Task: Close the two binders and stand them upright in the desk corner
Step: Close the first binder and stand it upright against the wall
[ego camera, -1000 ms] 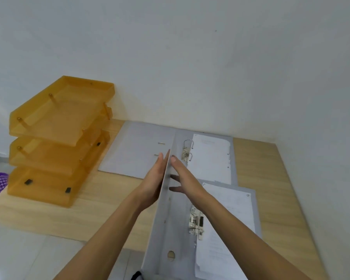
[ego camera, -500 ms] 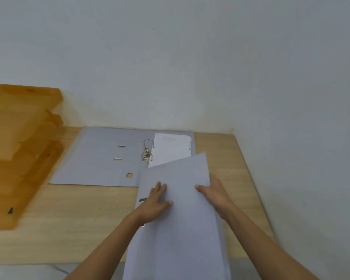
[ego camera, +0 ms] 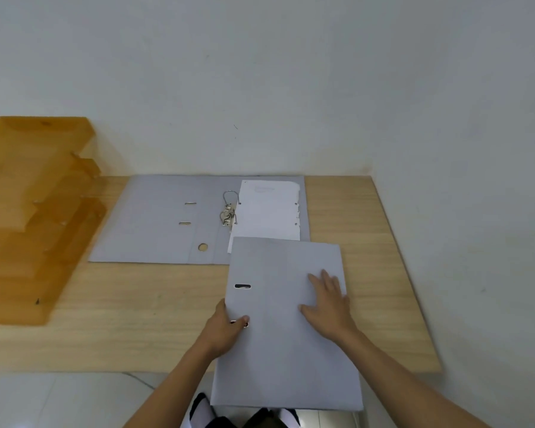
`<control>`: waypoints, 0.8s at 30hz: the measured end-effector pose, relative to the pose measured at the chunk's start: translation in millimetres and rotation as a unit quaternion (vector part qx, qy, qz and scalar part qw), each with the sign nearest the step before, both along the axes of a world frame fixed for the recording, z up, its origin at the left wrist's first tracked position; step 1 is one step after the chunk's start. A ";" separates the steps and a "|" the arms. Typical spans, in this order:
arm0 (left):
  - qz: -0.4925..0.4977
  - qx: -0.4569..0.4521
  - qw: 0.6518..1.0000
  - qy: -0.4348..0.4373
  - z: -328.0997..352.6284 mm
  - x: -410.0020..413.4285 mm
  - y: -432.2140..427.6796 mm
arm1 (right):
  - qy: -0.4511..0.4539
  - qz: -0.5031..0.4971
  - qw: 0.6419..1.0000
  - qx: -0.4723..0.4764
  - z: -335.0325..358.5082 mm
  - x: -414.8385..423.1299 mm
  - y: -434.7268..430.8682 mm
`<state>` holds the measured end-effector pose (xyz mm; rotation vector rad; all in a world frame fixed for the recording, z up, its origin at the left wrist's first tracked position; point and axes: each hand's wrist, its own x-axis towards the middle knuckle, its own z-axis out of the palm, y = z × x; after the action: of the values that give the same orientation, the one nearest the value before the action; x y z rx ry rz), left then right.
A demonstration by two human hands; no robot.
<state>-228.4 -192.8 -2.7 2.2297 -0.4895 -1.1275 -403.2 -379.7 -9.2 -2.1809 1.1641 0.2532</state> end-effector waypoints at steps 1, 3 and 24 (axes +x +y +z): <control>0.000 0.002 1.000 0.000 0.4 0.0 -0.4 | 0.006 0.036 0.999 -0.004 -5.0 -3.2 0.4; -0.003 0.003 1.000 0.006 1.6 -0.5 -1.4 | 0.032 0.079 0.996 0.023 -14.7 -13.4 -0.8; 0.029 -0.177 0.916 0.359 91.3 -29.5 -93.8 | -0.173 -0.180 0.927 0.281 84.4 3.1 -9.5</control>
<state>-257.9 -286.5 88.6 1.3759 -0.2762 -1.5688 -400.1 -389.2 75.1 -1.4141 1.0946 0.0271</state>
